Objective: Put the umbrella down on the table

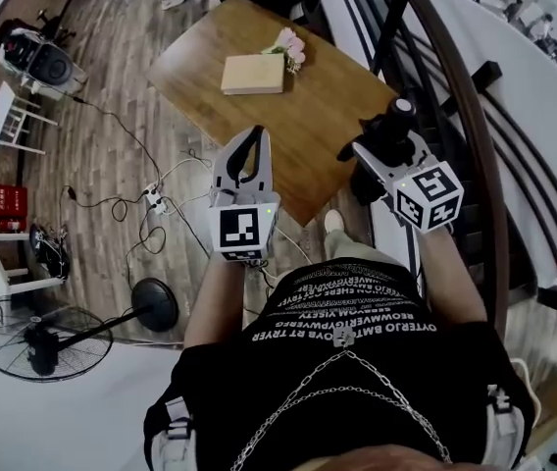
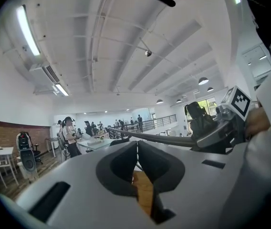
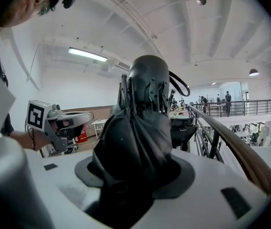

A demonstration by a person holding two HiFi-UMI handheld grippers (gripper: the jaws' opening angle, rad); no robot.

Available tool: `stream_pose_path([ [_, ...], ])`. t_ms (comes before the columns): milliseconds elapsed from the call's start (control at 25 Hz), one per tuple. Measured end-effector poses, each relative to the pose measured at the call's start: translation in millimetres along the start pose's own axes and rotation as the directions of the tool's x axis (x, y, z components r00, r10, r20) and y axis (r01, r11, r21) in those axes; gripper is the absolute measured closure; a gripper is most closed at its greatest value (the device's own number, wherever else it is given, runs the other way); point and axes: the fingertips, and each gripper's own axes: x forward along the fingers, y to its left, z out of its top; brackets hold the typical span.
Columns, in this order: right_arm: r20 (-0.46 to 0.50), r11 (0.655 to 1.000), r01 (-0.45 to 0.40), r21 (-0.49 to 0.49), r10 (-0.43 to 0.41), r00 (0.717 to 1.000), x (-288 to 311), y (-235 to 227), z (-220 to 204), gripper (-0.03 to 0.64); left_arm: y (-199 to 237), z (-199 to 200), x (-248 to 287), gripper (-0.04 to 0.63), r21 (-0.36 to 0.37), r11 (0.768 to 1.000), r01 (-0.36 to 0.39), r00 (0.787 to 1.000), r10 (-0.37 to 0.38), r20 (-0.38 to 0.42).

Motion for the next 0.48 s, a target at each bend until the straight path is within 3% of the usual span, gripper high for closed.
stream_pose_path([
  [480, -0.110, 0.997, -0.073, 0.021, 0.074, 0.991, 58.8, -37.4, -26.4, 0.368, 5.4, -5.6, 55.2, 0.565, -0.025, 0.999, -0.036, 0.998, 0.035, -0.043],
])
